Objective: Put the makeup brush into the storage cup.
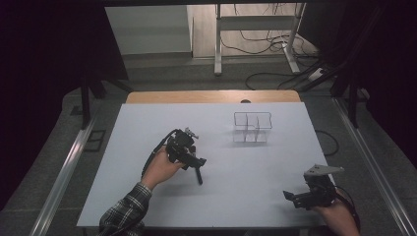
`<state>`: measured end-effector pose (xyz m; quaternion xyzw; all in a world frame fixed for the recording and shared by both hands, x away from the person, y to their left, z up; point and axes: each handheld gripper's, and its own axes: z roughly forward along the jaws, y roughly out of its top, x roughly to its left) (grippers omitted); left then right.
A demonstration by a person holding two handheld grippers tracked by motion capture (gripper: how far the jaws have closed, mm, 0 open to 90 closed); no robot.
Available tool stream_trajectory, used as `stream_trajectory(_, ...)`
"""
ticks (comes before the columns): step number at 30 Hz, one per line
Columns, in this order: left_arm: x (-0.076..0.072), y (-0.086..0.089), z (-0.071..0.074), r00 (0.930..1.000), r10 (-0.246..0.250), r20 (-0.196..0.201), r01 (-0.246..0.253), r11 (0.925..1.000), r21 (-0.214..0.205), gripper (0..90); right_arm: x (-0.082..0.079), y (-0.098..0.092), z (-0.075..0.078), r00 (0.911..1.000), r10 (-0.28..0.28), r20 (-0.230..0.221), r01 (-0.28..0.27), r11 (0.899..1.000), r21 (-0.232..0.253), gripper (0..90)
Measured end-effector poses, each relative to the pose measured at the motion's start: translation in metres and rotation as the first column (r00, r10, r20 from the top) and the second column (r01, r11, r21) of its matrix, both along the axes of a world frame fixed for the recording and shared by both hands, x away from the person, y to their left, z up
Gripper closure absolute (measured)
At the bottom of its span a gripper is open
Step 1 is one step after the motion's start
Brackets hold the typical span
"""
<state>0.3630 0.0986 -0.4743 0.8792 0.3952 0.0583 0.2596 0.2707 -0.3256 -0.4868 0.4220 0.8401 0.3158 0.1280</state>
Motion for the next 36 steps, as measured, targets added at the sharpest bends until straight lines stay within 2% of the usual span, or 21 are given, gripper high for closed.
stream_trajectory(8, 0.001, -0.002, -0.006, 0.9998, 0.019, -0.01, -0.019, 0.9995, 0.025, 1.2, 0.0, 0.001, -0.001, 1.0, 0.005, -0.003, -0.005, 1.0, -0.005, 0.0)
stream_trajectory(12, 0.003, -0.005, -0.012, 0.9998, 0.009, -0.02, -0.008, 0.9988, 0.049, 1.2, 0.0, 0.001, -0.001, 1.0, 0.006, -0.005, -0.006, 1.0, -0.005, 0.0)
stream_trajectory(22, 0.004, -0.008, -0.027, 0.9982, 0.009, -0.06, -0.006, 0.9983, 0.058, 1.2, 0.0, 0.002, -0.002, 0.9998, 0.012, -0.015, -0.013, 1.0, -0.016, 0.0)
stream_trajectory(30, 0.004, -0.01, -0.04, 0.9965, 0.007, -0.083, 0.0, 0.9967, 0.081, 1.3, 0.0, 0.003, -0.002, 0.9997, 0.015, -0.022, -0.015, 1.0, -0.024, 0.0)
stream_trajectory(34, 0.003, -0.01, -0.044, 0.9958, 0.008, -0.091, 0.001, 0.9943, 0.107, 1.6, 0.0, 0.003, -0.003, 0.9995, 0.023, -0.022, -0.024, 0.999, -0.034, 0.0)
stream_trajectory(35, 0.003, -0.011, -0.045, 0.996, 0.01, -0.089, 0.002, 0.9911, 0.133, 2.0, 0.0, 0.003, -0.003, 0.9994, 0.023, -0.024, -0.024, 0.999, -0.035, 0.0)
stream_trajectory(36, 0.002, -0.011, -0.046, 0.9956, 0.012, -0.093, 0.001, 0.9905, 0.138, 2.6, 0.0, 0.003, -0.004, 0.9994, 0.025, -0.022, -0.026, 0.999, -0.036, 0.0)
